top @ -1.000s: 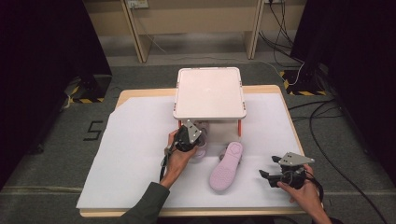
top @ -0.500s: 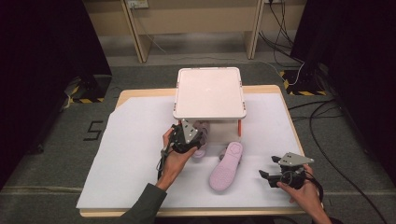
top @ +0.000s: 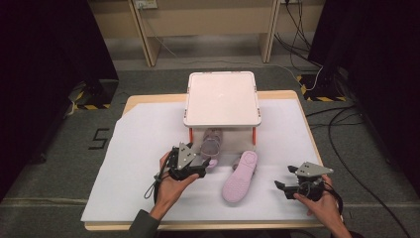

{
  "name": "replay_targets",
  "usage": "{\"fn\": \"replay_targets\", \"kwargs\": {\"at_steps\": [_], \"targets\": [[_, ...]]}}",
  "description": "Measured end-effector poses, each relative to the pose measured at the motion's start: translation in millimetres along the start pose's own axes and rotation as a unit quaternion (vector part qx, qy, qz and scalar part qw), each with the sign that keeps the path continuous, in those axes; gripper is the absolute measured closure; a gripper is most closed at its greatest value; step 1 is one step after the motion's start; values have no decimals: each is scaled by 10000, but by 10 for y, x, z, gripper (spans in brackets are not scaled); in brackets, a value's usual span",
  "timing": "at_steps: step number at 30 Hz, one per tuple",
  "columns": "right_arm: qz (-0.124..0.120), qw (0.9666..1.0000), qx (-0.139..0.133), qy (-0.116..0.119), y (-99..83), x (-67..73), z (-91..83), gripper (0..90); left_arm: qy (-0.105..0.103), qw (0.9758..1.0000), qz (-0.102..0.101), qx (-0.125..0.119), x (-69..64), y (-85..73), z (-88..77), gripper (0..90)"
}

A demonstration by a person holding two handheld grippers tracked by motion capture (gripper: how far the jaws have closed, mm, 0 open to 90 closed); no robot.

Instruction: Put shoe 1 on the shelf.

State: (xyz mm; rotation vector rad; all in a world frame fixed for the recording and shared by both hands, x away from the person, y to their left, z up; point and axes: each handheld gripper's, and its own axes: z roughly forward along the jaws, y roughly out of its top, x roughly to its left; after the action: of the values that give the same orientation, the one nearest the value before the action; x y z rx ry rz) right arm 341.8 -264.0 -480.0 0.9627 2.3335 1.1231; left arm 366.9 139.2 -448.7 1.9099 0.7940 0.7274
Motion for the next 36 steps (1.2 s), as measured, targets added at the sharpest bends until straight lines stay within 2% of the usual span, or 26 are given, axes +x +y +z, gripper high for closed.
{"fn": "replay_targets", "kwargs": {"at_steps": [2,4,6,9,14,16,18,20,24,27,33,36], "targets": [[-7,10000,3,-11,3,1,-1,237,-28,9999,21,122,-3,-84,35,183],[-13,10000,13,-16,3,1,0,237,-99,9995,-126,258,-20,-155,86,179],[-19,10000,0,-9,3,0,0,237,-208,9992,-141,326,-31,-195,143,182],[-29,10000,16,-16,2,-1,-2,237,-330,9985,3,442,-85,-225,212,202],[-16,10000,8,-3,0,-1,1,237,-364,9972,118,638,-120,-257,311,223],[-32,10000,13,-8,1,0,0,237,-318,9969,242,677,-120,-285,341,244],[-30,10000,0,-4,3,0,1,238,-305,9967,327,681,-118,-301,359,309],[-31,10000,15,-19,3,0,2,237,-340,9965,325,690,-128,-296,373,318],[-30,10000,14,-17,2,3,8,238,-265,9959,456,739,-160,-252,425,328],[-40,10000,8,-27,2,2,9,237,-190,9967,299,733,-155,-208,513,328],[-25,10000,2,-18,-1,-3,8,238,-19,9970,250,728,-165,-123,700,328],[-24,10000,-2,-16,-3,-6,7,238,65,9972,149,727,-163,-98,793,327]]}}
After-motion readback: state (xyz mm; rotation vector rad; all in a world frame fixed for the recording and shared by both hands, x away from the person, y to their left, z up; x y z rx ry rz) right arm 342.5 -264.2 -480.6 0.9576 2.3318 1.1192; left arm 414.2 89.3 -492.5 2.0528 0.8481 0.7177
